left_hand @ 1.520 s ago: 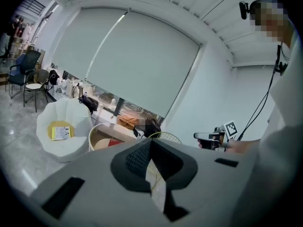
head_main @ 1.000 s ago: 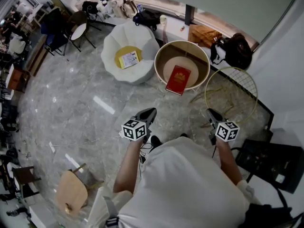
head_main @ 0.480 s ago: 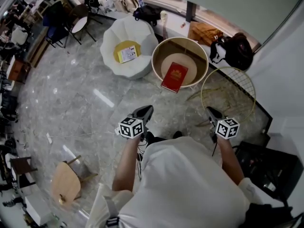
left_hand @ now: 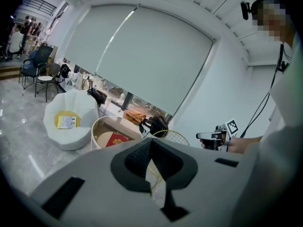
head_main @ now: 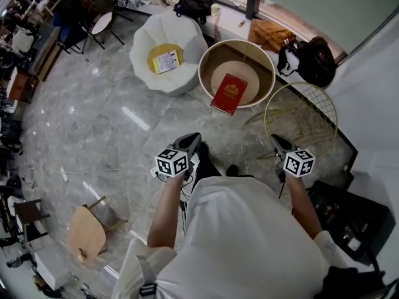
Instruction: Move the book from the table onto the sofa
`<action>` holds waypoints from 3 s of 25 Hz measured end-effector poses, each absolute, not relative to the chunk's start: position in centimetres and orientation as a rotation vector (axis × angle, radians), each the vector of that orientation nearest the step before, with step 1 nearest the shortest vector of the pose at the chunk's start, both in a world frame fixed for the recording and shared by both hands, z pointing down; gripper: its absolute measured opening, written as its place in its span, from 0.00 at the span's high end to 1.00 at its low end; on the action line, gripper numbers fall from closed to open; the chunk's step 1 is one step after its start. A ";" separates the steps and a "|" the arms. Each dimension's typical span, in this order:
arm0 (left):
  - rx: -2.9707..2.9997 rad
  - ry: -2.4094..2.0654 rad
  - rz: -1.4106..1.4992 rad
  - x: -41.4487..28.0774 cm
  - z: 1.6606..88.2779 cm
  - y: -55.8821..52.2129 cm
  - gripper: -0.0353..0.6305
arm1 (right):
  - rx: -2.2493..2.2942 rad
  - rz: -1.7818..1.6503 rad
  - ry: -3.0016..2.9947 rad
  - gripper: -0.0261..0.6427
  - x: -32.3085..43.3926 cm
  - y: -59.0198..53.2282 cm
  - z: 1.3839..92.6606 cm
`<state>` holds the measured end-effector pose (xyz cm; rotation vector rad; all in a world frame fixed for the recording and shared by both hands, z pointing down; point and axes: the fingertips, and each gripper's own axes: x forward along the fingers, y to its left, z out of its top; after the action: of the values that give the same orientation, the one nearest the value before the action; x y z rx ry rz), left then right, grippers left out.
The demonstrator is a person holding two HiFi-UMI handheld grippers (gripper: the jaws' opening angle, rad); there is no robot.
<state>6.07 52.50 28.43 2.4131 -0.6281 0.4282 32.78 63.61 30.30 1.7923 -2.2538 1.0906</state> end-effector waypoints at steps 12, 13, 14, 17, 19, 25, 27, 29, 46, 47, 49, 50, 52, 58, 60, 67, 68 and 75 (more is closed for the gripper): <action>2.415 -0.555 0.476 5.2 29.9 44.7 0.94 | 1.877 1.164 -2.172 0.89 30.8 57.8 31.8; 2.419 -0.543 0.491 5.2 30.1 43.9 0.94 | 1.887 1.169 -2.164 0.89 30.6 57.0 31.8; 2.425 -0.529 0.507 5.2 30.4 43.1 0.94 | 1.897 1.175 -2.156 0.89 30.4 56.2 31.9; 2.443 -0.478 0.554 5.4 31.1 40.8 0.94 | 1.928 1.195 -2.133 0.89 30.0 53.9 32.3; 2.452 -0.442 0.575 5.5 31.5 39.4 0.94 | 1.946 1.208 -2.119 0.89 29.5 52.7 32.5; 2.482 -0.324 0.617 5.7 32.5 35.4 0.94 | 1.992 1.231 -2.059 0.89 28.1 49.2 33.5; 2.488 -0.280 0.635 5.8 33.3 34.3 0.94 | 2.012 1.246 -2.039 0.89 27.6 48.2 34.1; 2.491 -0.243 0.657 5.8 34.0 33.1 0.94 | 2.031 1.262 -2.019 0.89 27.1 47.2 34.7; 2.395 -0.182 0.725 8.1 40.6 30.1 0.94 | 2.008 1.388 -1.884 0.89 28.1 44.1 41.1; 2.390 -0.189 0.729 8.5 41.0 29.9 0.94 | 2.003 1.401 -1.887 0.89 28.5 43.7 41.6; 2.382 -0.203 0.737 9.2 41.9 29.6 0.94 | 1.986 1.432 -1.897 0.89 29.0 42.9 42.7; 2.377 -0.210 0.741 9.6 42.3 29.5 0.94 | 1.972 1.448 -1.902 0.89 29.2 42.5 43.4; 2.363 -0.229 0.744 10.3 43.4 29.1 0.94 | 1.931 1.476 -1.913 0.89 29.6 41.6 44.9; 2.308 -0.269 0.762 12.5 47.8 28.5 0.94 | 1.780 1.561 -1.931 0.89 30.6 39.8 50.4; 2.291 -0.274 0.767 13.1 49.5 28.4 0.94 | 1.726 1.587 -1.931 0.89 30.8 39.6 52.4; 2.218 -0.312 0.800 14.7 56.5 27.7 0.93 | 1.582 1.689 -1.900 0.81 31.2 39.2 59.9; 2.204 -0.313 0.808 14.9 57.5 27.7 0.92 | 1.570 1.707 -1.888 0.81 31.3 39.1 60.9; 2.126 -0.309 0.881 16.3 65.0 27.5 0.83 | 1.469 1.807 -1.839 0.73 30.8 38.7 68.2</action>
<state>16.26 27.46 64.96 2.1259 -0.3089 0.8809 30.79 38.71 68.16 1.4691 -1.8393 1.8070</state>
